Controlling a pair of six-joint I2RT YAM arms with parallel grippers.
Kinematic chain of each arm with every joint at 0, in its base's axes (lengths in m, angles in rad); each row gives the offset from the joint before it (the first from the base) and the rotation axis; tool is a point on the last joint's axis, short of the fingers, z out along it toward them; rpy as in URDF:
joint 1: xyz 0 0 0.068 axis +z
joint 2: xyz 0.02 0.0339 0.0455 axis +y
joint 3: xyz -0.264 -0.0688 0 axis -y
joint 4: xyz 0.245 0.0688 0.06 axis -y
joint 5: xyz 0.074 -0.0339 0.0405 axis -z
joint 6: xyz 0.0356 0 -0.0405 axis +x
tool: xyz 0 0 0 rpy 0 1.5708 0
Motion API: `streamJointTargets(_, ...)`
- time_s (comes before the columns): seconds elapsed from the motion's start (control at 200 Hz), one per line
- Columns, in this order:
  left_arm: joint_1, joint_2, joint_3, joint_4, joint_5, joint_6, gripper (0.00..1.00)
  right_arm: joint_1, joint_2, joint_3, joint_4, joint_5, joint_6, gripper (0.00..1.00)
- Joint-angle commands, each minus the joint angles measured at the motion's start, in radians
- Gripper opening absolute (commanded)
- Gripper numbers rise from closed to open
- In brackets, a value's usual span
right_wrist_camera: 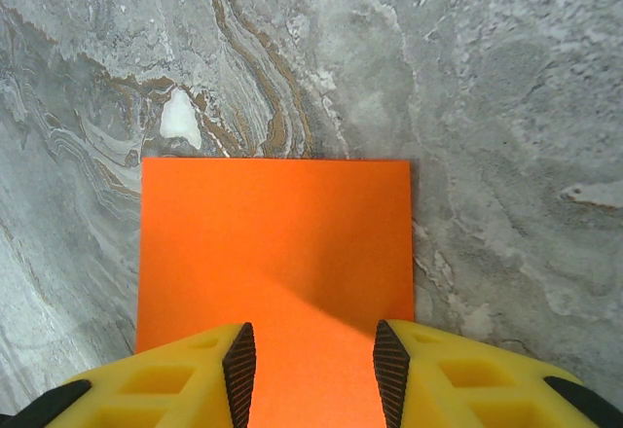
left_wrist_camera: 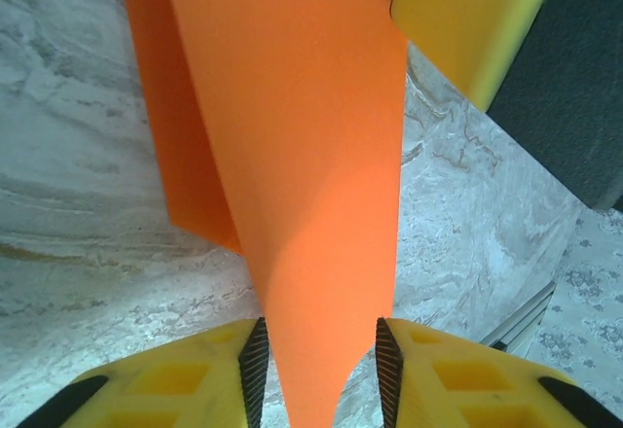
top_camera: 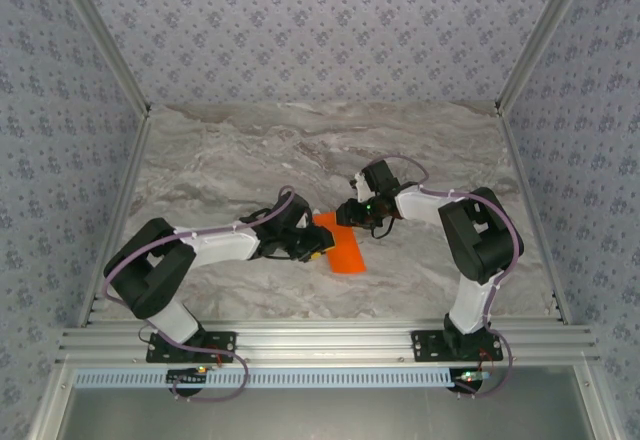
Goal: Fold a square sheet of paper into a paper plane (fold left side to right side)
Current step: Third fold the triangle at the center of the table.
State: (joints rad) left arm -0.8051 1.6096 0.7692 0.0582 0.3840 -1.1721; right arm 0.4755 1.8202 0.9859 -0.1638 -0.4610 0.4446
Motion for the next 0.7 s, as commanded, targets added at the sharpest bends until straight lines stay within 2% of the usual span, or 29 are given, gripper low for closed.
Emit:
streamJointTargets(0.0, -0.003, -0.028, -0.002, 0.022, -0.008, -0.014, 0.30, 0.007, 0.023, -0.019, -0.023, 0.015, 0.002, 0.41)
streamJointTargets(0.195, -0.004, -0.023, -0.005, 0.023, -0.013, -0.020, 0.11, 0.005, -0.005, -0.029, 0.023, -0.003, 0.007, 0.43)
streamJointTargets(0.265, -0.005, -0.022, -0.004, 0.017, -0.014, -0.023, 0.04, 0.003, -0.022, -0.032, 0.043, -0.010, 0.002, 0.48)
streamJointTargets(0.48, -0.007, -0.028, -0.004, 0.009, -0.027, -0.030, 0.00, -0.008, -0.145, -0.057, 0.066, 0.031, -0.048, 0.66)
streamJointTargets(0.59, -0.007, -0.030, -0.003, 0.009, -0.028, -0.035, 0.00, -0.015, -0.285, -0.123, 0.052, 0.087, -0.106, 0.74)
streamJointTargets(0.7, -0.007, -0.031, 0.002, 0.011, -0.028, -0.051, 0.00, 0.003, -0.479, -0.267, 0.082, 0.106, -0.165, 0.79)
